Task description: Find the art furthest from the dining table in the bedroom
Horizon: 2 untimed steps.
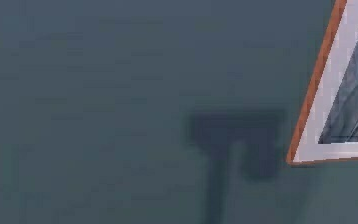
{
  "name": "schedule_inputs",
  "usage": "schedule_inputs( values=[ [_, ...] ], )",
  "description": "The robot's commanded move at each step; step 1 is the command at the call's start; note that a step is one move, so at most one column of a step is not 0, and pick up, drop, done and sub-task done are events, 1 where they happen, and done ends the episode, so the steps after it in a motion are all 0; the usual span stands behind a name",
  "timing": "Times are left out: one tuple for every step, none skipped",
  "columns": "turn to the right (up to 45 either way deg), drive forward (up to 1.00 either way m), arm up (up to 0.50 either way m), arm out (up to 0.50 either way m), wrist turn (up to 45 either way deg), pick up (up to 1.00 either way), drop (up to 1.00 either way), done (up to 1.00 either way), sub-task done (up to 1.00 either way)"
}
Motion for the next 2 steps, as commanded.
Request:
schedule_inputs(
  values=[
    [45.0, 0.00, 0.00, 0.00, 0.0, 0.00, 0.00, 0.00, 0.00],
    [0.0, 0.00, 0.00, 0.00, 0.0, 0.00, 0.00, 1.00, 0.00]
  ],
)
